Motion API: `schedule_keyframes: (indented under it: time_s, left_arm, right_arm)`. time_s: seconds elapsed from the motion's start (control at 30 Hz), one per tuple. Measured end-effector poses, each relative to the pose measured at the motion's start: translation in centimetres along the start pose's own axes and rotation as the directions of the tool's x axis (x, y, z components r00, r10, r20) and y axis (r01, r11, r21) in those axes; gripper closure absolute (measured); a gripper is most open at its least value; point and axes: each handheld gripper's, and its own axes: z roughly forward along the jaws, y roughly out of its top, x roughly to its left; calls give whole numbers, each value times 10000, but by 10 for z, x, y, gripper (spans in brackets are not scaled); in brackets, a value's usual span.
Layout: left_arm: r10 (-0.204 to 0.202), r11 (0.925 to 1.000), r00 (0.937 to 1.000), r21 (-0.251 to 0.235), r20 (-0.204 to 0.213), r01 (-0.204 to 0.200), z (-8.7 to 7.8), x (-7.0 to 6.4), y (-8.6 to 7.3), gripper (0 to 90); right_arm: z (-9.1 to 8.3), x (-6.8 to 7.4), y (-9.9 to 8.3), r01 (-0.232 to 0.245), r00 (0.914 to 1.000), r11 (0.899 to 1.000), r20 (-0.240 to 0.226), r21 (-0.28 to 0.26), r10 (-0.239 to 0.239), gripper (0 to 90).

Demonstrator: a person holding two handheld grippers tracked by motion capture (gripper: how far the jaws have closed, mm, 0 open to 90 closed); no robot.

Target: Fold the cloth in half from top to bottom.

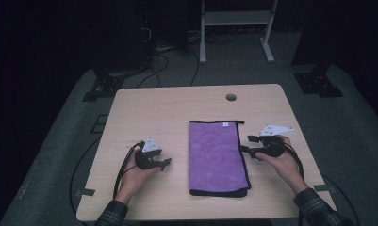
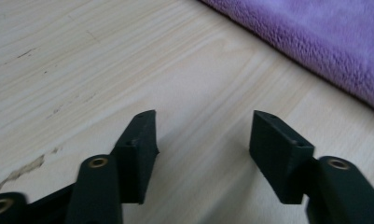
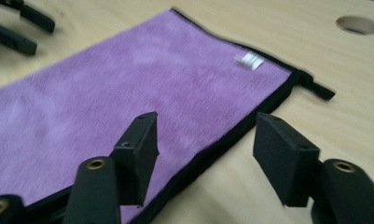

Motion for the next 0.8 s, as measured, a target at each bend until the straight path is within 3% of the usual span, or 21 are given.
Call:
schedule_keyframes:
  time_s: [0.17,0.27,0.43,0.8]
  left_arm:
    - [37,10000,9996,-12,287,-37,3,7,17,510]
    - [-37,10000,9979,22,647,35,9,11,34,517]
    - [112,9999,9959,-63,900,-107,25,16,59,499]
    - [184,9997,9971,-200,739,-170,68,31,102,470]
  right_arm:
    - [11,-10,10,41,10000,9999,2,156,-41,401]
    - [18,-17,17,75,9999,9997,98,226,-77,398]
    - [34,-27,29,89,9998,9986,145,531,-96,390]
    - [72,-49,45,-73,9994,9969,343,783,46,369]
